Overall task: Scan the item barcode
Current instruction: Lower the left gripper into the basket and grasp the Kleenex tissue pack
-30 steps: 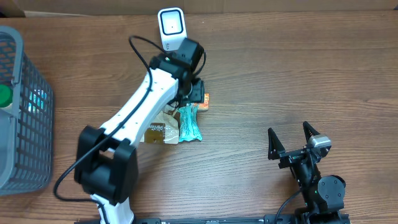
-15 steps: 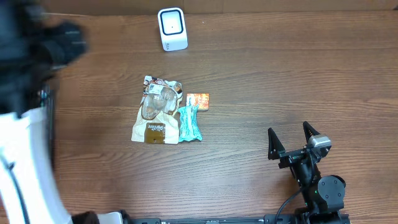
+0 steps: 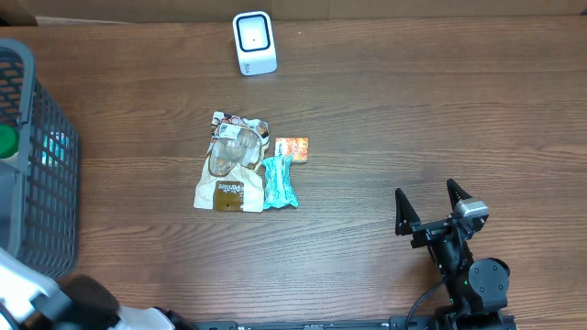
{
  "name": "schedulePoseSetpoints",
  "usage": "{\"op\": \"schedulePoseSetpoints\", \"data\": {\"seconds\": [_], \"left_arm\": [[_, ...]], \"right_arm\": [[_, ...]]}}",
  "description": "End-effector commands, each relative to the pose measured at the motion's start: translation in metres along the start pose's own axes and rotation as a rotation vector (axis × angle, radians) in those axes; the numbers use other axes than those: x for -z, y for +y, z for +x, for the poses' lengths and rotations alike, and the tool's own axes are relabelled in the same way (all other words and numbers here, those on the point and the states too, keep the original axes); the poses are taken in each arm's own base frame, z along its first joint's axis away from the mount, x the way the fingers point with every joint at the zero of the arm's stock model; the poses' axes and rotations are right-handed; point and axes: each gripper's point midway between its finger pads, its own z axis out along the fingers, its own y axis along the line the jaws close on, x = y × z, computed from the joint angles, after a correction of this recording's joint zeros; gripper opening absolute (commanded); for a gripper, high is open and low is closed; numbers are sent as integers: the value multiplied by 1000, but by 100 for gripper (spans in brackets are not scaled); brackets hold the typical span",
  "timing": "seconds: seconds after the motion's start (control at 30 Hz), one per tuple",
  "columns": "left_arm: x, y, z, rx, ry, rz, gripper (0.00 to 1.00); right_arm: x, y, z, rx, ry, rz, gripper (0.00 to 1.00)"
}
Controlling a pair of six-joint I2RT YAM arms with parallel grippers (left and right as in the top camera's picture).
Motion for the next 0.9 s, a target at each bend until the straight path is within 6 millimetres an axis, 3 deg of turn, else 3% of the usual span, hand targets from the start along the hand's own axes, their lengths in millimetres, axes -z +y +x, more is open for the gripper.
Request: {"op": "schedulePoseSetpoints", "data": {"seconds": [0.0,0.2,0.4,0.7,0.87], "left_arm": [[-67,6,27,-49,193,29,88],[-145,28,56,-34,348,-16,88],[-199,36,81,-75,434,-23,88],[-249,28,111,-164,480,-64,81],[-263,28,128,-203,511,-115,78]], "right_arm": [[0,-2,2,-3,-3,5,100],[0,-2,2,-3,-3,5,100],[0,-2,2,-3,-3,5,100],[0,-2,2,-3,-3,5,100],[0,-2,2,-3,-3,5,100]]}}
